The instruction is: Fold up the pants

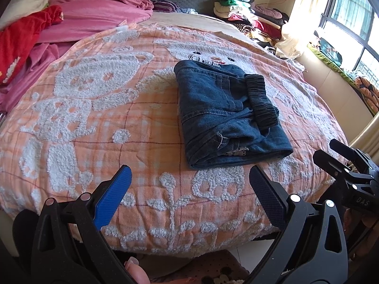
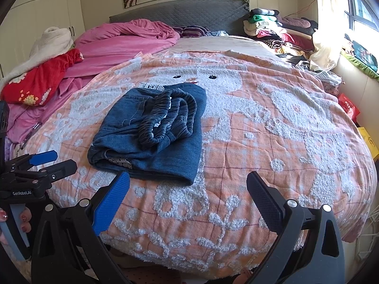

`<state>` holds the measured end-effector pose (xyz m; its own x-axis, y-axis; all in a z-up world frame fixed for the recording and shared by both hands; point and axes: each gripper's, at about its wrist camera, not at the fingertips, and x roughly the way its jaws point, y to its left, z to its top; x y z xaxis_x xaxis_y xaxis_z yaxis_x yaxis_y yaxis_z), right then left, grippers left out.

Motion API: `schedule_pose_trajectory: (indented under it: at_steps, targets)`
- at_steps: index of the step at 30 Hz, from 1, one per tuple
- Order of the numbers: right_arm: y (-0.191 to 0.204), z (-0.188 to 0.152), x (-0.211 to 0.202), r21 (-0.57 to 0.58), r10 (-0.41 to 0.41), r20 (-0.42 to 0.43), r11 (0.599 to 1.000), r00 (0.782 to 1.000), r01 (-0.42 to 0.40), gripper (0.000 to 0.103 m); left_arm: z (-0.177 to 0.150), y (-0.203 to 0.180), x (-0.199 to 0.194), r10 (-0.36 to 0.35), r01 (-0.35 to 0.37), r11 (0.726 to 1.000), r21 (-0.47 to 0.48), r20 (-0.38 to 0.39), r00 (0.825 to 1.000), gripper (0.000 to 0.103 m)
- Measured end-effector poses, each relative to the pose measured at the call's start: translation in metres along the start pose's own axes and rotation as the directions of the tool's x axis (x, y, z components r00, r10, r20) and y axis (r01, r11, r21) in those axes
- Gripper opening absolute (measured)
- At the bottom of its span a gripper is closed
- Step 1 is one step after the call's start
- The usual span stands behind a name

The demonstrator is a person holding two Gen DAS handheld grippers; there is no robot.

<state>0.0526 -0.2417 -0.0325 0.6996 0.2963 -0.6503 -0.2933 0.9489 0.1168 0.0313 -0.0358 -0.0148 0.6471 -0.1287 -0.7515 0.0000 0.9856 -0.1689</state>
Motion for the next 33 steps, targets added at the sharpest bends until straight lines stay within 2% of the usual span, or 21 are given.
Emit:
schedule_pose_trajectory:
  at_steps: [12,27,30,32,33]
  targets:
    - [-0.003,0.000,0.000,0.008,-0.007,0.001,1.000,1.000,0.007,0.098,0.000,0.000,0.002,0.027,-0.027,0.999,0.024,0.000,1.000,0.094]
    - [-0.013,0.003,0.006,0.022,-0.007,-0.018,1.000,1.000,0.008,0.098,-0.001,-0.001,0.002,-0.018,0.019,0.999,0.037,-0.011,1.000,0.094]
    - [-0.026,0.006,0.010,0.043,-0.026,-0.023,0.999,0.999,0.027,0.098,0.003,0.006,0.005,-0.023,0.023,1.000,0.006,-0.009,1.000,0.094]
    - [-0.041,0.009,0.014,0.055,-0.045,-0.035,0.997,0.998,0.047,0.098,0.010,0.024,0.006,-0.039,0.040,0.998,-0.058,0.013,0.999,0.094]
    - [-0.052,0.012,0.016,0.062,-0.068,-0.035,0.996,0.997,0.070,0.098,0.016,0.034,0.007,-0.024,0.025,0.997,-0.072,0.018,1.000,0.094]
